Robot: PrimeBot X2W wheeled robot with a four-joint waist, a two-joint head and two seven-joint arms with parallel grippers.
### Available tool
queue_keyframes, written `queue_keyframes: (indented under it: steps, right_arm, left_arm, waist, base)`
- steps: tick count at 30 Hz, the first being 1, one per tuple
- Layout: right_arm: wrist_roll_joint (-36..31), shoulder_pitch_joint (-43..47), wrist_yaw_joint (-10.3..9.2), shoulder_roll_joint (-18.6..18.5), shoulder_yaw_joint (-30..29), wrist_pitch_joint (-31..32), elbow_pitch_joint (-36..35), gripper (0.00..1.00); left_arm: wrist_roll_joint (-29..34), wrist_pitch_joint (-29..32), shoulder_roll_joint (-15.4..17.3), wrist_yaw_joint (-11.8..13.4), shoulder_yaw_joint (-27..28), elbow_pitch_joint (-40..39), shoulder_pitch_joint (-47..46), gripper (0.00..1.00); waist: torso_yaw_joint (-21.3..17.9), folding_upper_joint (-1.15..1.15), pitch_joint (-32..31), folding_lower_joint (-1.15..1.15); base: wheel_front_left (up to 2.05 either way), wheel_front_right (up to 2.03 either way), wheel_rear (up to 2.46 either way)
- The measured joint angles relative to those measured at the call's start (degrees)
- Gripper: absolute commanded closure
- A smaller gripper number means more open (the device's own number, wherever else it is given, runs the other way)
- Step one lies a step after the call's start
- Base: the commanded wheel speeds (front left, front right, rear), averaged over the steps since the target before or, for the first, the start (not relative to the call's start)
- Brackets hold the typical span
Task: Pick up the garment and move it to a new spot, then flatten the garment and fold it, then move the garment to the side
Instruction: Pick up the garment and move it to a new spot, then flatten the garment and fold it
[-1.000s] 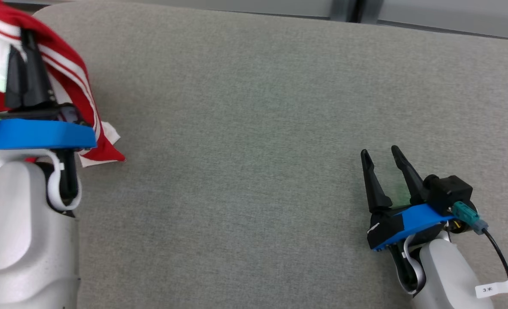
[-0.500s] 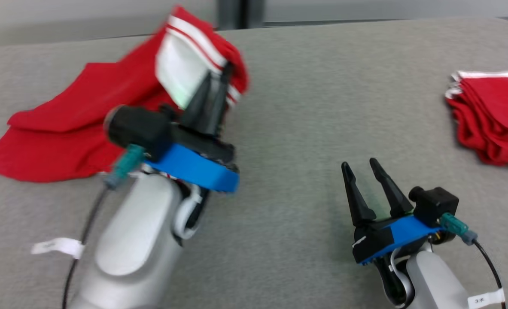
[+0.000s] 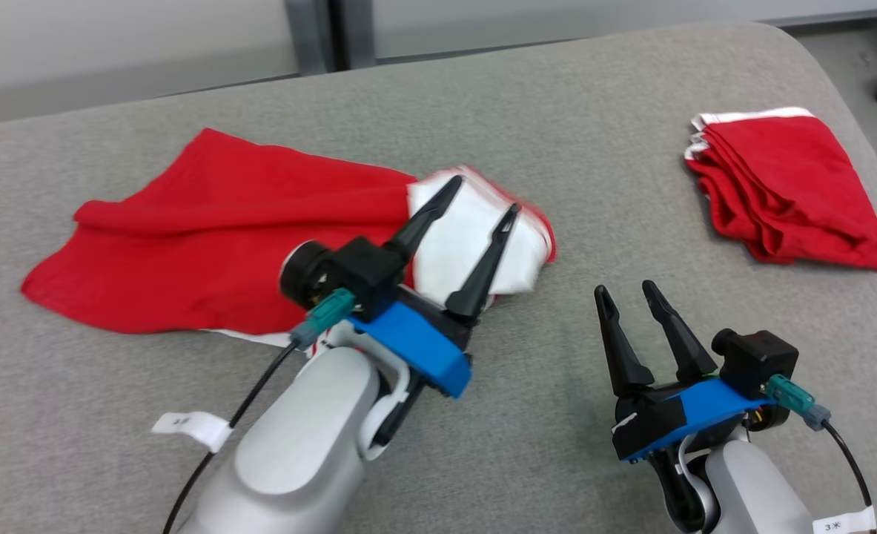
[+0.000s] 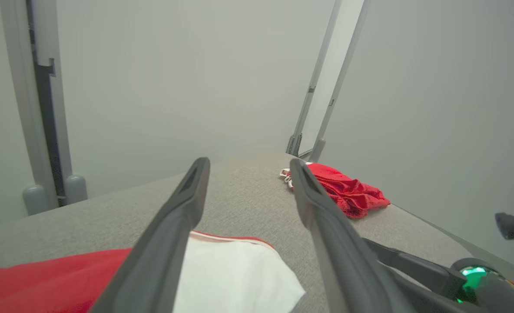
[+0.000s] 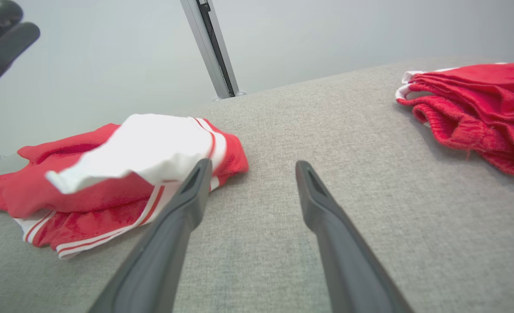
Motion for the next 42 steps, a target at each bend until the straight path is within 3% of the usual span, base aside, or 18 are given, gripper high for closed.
queue_keyframes:
  steps: [11,23,30,42]
  right_arm:
    - [-1.1,1.5,0.0,0.1,-1.4,0.0,0.7,0.0]
    - [-3.3,6.7,0.0,0.1,-2.1,0.0,2.9,0.0]
    - [-4.8,9.9,0.0,0.0,-2.9,0.0,3.6,0.0]
    - [-8.8,9.0,0.0,0.0,-3.7,0.0,4.4,0.0]
  left_arm:
    - [4.8,0.0,3.2,2.8,17.8,-0.7,12.8,0.0]
    - [10.6,0.0,0.4,2.3,32.3,-3.3,29.9,0.0]
    - [13.1,0.0,-0.5,1.3,34.6,-3.5,35.1,0.0]
    - [13.1,0.0,-0.8,0.7,31.1,-4.1,34.9,0.0]
  waist:
    - [6.2,0.0,-4.9,0.0]
    - [9.7,0.0,-12.4,-0.01]
    - [11.2,0.0,-14.4,-0.01]
    - [12.9,0.0,-13.3,0.0]
  base:
    - [0.0,0.0,0.0]
    - [0.0,0.0,0.0]
    - [0.0,0.0,0.0]
    - [0.0,0.0,0.0]
